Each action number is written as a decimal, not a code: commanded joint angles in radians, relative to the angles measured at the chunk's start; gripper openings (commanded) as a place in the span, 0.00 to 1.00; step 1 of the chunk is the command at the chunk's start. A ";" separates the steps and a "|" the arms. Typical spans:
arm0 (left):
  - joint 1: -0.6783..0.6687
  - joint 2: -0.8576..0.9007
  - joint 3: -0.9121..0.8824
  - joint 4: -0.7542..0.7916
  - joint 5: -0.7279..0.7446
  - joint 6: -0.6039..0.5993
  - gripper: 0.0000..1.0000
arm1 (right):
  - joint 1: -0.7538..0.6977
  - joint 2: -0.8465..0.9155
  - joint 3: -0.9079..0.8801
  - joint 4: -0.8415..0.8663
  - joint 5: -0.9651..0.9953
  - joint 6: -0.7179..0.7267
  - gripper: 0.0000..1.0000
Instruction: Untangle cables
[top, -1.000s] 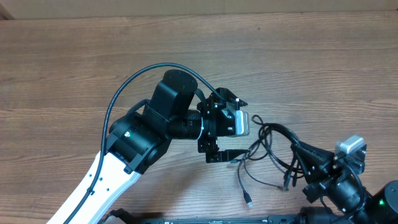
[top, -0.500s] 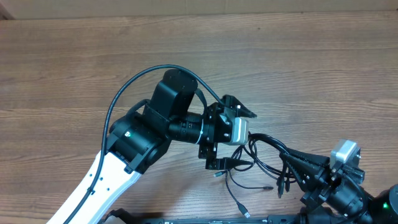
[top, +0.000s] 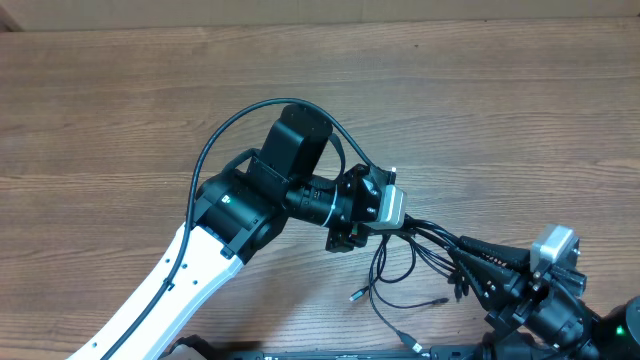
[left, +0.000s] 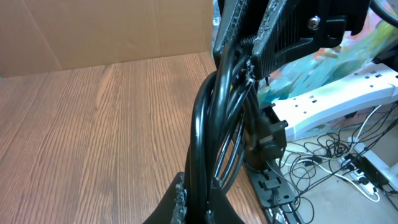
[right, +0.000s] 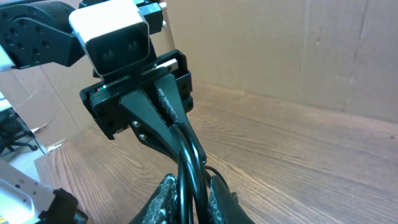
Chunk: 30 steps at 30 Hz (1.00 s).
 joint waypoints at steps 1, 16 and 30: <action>0.003 0.005 0.021 0.005 0.030 0.004 0.04 | 0.004 0.006 0.002 0.002 0.026 0.002 0.15; 0.003 0.005 0.021 0.005 0.103 -0.014 0.04 | 0.004 0.006 0.002 -0.038 0.151 0.002 0.75; 0.004 0.005 0.021 0.077 0.220 -0.011 0.04 | 0.004 0.006 0.002 -0.147 0.296 0.003 0.72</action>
